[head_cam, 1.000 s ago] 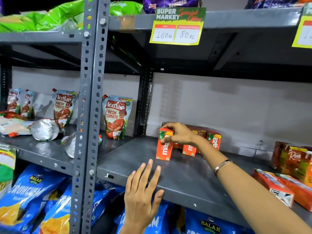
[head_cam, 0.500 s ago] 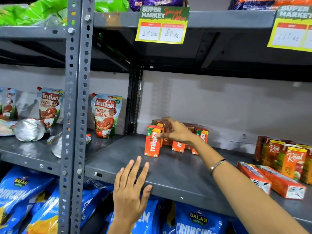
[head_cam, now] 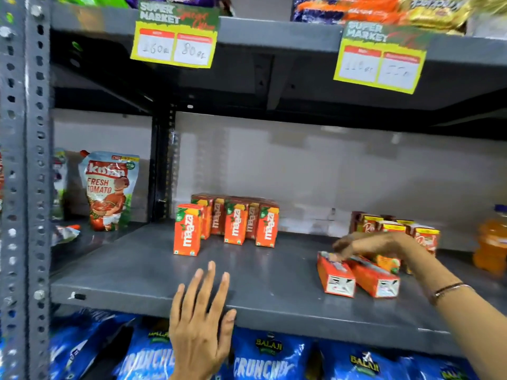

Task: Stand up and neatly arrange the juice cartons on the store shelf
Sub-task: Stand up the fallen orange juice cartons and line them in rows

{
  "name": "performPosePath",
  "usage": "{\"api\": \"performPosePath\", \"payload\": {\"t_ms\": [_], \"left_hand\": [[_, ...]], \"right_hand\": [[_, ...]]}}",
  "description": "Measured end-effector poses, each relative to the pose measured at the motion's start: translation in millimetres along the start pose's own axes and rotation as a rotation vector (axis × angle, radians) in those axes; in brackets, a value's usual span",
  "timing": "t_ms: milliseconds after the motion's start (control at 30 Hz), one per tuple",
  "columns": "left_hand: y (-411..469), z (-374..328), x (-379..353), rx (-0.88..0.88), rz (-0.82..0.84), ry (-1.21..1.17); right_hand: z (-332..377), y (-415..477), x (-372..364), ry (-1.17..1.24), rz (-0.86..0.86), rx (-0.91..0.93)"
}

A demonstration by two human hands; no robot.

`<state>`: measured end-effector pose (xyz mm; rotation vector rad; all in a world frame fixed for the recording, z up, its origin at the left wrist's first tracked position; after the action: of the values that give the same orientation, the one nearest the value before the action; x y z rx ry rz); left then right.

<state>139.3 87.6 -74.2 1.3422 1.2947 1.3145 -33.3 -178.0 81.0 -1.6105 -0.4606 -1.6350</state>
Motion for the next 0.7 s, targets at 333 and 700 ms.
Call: {"api": "performPosePath", "payload": {"t_ms": [333,700], "left_hand": [[-1.5,0.9,-0.3,0.062,0.064,0.023],[-8.3,0.8,2.5,0.113,0.145,0.026]], "right_hand": [[12.1,6.7,-2.7,0.183,-0.193,0.206],[4.3,-0.1,-10.1,0.124,-0.039,0.102]]}}
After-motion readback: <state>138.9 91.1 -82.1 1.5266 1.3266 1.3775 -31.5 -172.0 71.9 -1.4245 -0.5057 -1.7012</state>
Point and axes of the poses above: each hand's wrist, its own y-axis towards the middle knuckle, its own x-axis out of the back of the hand, z = x × y, the point moved 2 cm from there along y, towards the middle knuckle, and after that the axes turned 15 degrees about -y, right-handed, at the moved point
